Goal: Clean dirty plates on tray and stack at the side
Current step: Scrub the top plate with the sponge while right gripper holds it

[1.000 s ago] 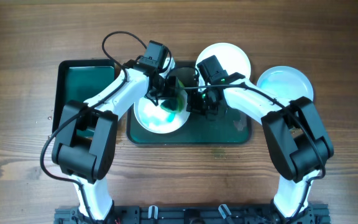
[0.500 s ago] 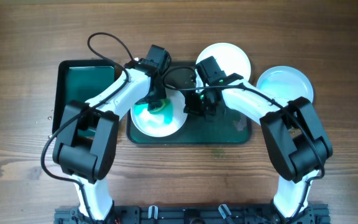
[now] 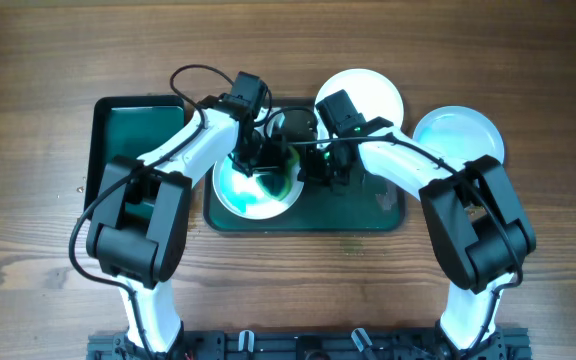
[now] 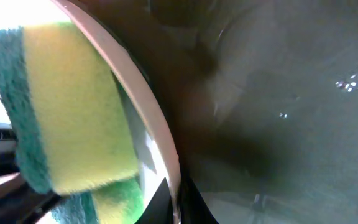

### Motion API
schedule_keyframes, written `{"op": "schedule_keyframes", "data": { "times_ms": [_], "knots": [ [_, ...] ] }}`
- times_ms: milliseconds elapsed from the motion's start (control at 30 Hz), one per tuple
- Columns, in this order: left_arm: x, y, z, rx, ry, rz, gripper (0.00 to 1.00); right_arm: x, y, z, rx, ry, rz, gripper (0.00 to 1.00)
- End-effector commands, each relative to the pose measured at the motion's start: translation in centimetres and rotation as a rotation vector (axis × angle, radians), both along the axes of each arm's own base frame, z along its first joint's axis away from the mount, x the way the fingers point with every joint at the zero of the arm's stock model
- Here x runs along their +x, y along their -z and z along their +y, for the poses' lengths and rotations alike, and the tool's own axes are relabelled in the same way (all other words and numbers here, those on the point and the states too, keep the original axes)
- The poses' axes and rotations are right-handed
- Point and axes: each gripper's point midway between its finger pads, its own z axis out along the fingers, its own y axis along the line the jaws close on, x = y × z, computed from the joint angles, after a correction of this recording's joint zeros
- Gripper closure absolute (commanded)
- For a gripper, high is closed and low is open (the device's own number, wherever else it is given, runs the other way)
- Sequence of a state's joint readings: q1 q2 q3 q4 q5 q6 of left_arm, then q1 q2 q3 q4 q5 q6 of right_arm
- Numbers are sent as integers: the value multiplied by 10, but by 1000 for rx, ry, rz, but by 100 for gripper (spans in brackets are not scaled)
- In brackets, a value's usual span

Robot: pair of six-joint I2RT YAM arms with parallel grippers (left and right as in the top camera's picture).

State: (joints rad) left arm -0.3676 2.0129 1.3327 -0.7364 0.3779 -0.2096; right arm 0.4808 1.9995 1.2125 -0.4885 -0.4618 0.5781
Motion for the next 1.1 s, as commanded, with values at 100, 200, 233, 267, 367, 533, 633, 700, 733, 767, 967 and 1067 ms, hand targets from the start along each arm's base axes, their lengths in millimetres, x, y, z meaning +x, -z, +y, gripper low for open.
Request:
{"op": "schedule_keyframes", "data": {
  "times_ms": [100,200,233,267,367,533,633,700,733,767,967,1067],
  "knots": [
    [16,14,114,640,-371,-115,96,2,2,4,20,-4,8,96],
    [10,5,140,785,-415,-136,96,3,2,4,21,-3,7,96],
    [9,5,142,796,-412,-134,96,3,2,4,21,-3,6,96],
    [7,4,142,799,-409,-129,96,3,2,4,21,-4,5,96],
    [4,6,137,779,-398,-107,96,3,2,4,21,-4,5,96],
    [-13,19,86,503,-228,34,96,3,2,4,21,-4,5,96],
    [-30,15,32,195,-60,127,96,4,1,5,24,-3,0,96],
    [-41,2,-2,-21,59,163,96,4,1,5,25,-3,-2,96],
    [-45,-5,-15,-109,97,173,96,4,1,5,25,-3,-2,96],
    [-47,-11,-24,-171,117,176,96,4,1,5,25,-3,-1,96],
    [-22,-4,-20,-112,32,99,96,4,1,5,25,-6,-2,96],
    [1,9,5,55,-89,25,96,4,1,5,25,-6,-2,96]
  ]
}}
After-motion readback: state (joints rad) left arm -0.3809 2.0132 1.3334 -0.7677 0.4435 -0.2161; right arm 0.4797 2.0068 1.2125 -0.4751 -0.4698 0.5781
